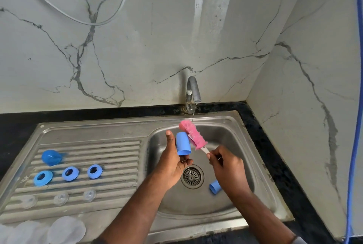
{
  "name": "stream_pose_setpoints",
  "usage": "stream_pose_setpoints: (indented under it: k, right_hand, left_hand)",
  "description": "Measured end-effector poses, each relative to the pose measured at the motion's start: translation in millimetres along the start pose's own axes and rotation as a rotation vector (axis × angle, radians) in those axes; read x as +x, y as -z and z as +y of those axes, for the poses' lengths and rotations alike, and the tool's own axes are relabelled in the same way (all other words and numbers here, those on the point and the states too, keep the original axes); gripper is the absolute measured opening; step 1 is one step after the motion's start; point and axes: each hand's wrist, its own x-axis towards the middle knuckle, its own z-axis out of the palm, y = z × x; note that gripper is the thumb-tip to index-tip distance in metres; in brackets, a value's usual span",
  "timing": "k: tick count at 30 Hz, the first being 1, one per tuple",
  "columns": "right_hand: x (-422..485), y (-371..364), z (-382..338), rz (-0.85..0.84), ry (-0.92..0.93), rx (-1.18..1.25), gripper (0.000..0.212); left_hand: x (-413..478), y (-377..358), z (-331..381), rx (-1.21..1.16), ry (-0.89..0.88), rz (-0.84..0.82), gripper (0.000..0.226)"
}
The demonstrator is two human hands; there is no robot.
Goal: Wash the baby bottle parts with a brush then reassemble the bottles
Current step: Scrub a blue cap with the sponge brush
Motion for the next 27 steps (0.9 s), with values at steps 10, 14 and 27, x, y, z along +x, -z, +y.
stream_pose_setpoints:
  k: [10,14,27]
  right_hand:
    - [3,12,17,-0.036,-0.001,0.130,0.021]
    - [6,17,25,-0.066,0.042,0.154,0.019]
    - [12,20,37,-0.090,0.113,0.111,0.019]
  left_hand:
    - [-2,-23,-2,-0.151,-0.028,0.002,0.056]
    - [0,-25,-1,-0.162,-0.067,-0.012,0.044]
    - [8,-38,-9,-0.222,-0.052,0.098,0.031]
